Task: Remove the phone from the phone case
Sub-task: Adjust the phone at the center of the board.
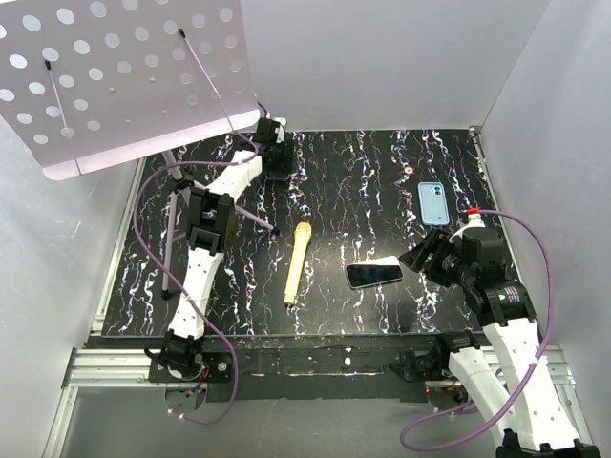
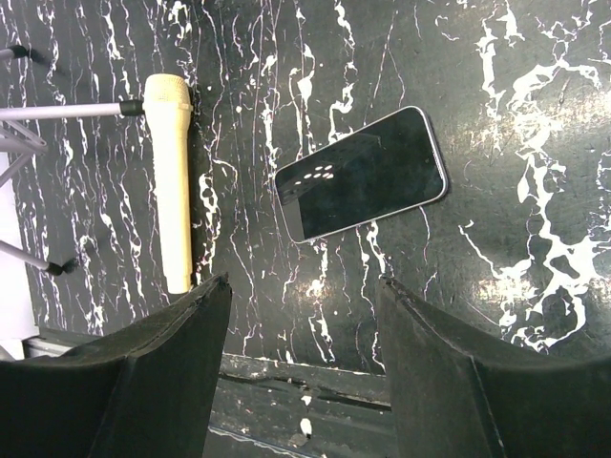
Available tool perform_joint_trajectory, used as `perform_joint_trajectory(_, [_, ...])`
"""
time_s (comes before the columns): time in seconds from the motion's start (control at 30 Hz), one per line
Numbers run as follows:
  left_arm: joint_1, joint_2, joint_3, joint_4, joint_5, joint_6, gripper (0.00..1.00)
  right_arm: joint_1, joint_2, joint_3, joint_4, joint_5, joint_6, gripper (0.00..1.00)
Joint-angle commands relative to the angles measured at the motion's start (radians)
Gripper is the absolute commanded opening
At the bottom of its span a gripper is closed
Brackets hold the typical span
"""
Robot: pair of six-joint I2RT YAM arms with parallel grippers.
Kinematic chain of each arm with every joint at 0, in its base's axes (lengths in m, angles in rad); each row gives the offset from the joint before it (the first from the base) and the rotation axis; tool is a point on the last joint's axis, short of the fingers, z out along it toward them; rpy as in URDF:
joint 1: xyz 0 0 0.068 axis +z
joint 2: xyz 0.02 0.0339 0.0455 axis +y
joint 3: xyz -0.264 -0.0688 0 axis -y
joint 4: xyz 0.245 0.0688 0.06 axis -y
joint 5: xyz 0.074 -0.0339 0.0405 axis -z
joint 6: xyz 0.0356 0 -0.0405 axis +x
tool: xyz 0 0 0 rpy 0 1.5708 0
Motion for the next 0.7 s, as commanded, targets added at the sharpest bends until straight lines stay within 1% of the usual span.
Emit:
perform_joint_trajectory(0.0, [0.008, -0.039, -0.058, 0.0, 0.22, 0.017, 0.47, -0.003, -0.01, 0.021, 0.028, -0.016, 0.002, 0.68])
perform_joint_trajectory(0.07, [0.001, -0.092, -0.139, 0.004, 0.247, 0.006, 0.32, -0.003, -0.025, 0.021, 0.031, -0.018, 0.008, 0.68])
perform_joint_trajectory(0.1, [-0.021, -0.15, -0.229, 0.007, 0.247, 0.009, 0.24, -0.003, -0.039, 0.015, 0.036, -0.024, 0.016, 0.68])
perform_joint_trajectory(0.13, [-0.034, -0.185, -0.283, 0.017, 0.235, 0.016, 0.21, -0.003, -0.049, 0.012, 0.039, -0.027, 0.021, 0.68])
perform_joint_trajectory(0.17, [-0.053, -0.229, -0.331, 0.032, 0.221, 0.023, 0.2, -0.003, -0.057, 0.009, 0.04, -0.029, 0.024, 0.68])
perform_joint_trajectory(0.23, [-0.083, -0.276, -0.418, 0.061, 0.209, 0.031, 0.22, -0.001, -0.073, 0.006, 0.039, -0.03, 0.024, 0.68])
perform_joint_trajectory(0.27, [-0.096, -0.285, -0.438, 0.063, 0.207, 0.039, 0.27, -0.003, -0.08, 0.006, 0.031, -0.029, 0.025, 0.68])
perform_joint_trajectory(0.3, [-0.105, -0.288, -0.443, 0.055, 0.207, 0.039, 0.35, -0.003, -0.088, 0.007, 0.027, -0.027, 0.027, 0.68])
perform_joint_trajectory(0.33, [-0.11, -0.285, -0.441, 0.046, 0.204, 0.036, 0.49, -0.003, -0.096, 0.009, 0.018, -0.027, 0.025, 0.68])
perform_joint_trajectory(0.37, [-0.111, -0.278, -0.429, 0.035, 0.198, 0.028, 0.61, -0.003, -0.103, 0.01, 0.013, -0.027, 0.027, 0.68])
perform_joint_trajectory(0.43, [-0.114, -0.247, -0.397, 0.006, 0.178, 0.026, 0.74, -0.003, -0.119, 0.013, -0.007, -0.022, 0.025, 0.68])
perform_joint_trajectory(0.5, [-0.13, -0.216, -0.368, 0.0, 0.147, 0.048, 0.83, -0.003, -0.128, 0.018, -0.022, -0.016, 0.021, 0.68])
perform_joint_trajectory(0.57, [-0.156, -0.176, -0.316, -0.026, 0.097, 0.089, 0.9, -0.003, -0.132, 0.021, -0.041, -0.006, 0.019, 0.68])
perform_joint_trajectory(0.6, [-0.169, -0.152, -0.288, -0.044, 0.069, 0.11, 0.91, -0.003, -0.135, 0.021, -0.045, -0.006, 0.018, 0.68])
perform_joint_trajectory(0.63, [-0.183, -0.135, -0.259, -0.054, 0.025, 0.13, 0.98, -0.003, -0.139, 0.021, -0.049, -0.004, 0.018, 0.68])
perform_joint_trajectory(0.67, [-0.194, -0.115, -0.233, -0.061, 0.003, 0.131, 0.98, -0.003, -0.142, 0.021, -0.05, -0.004, 0.021, 0.68])
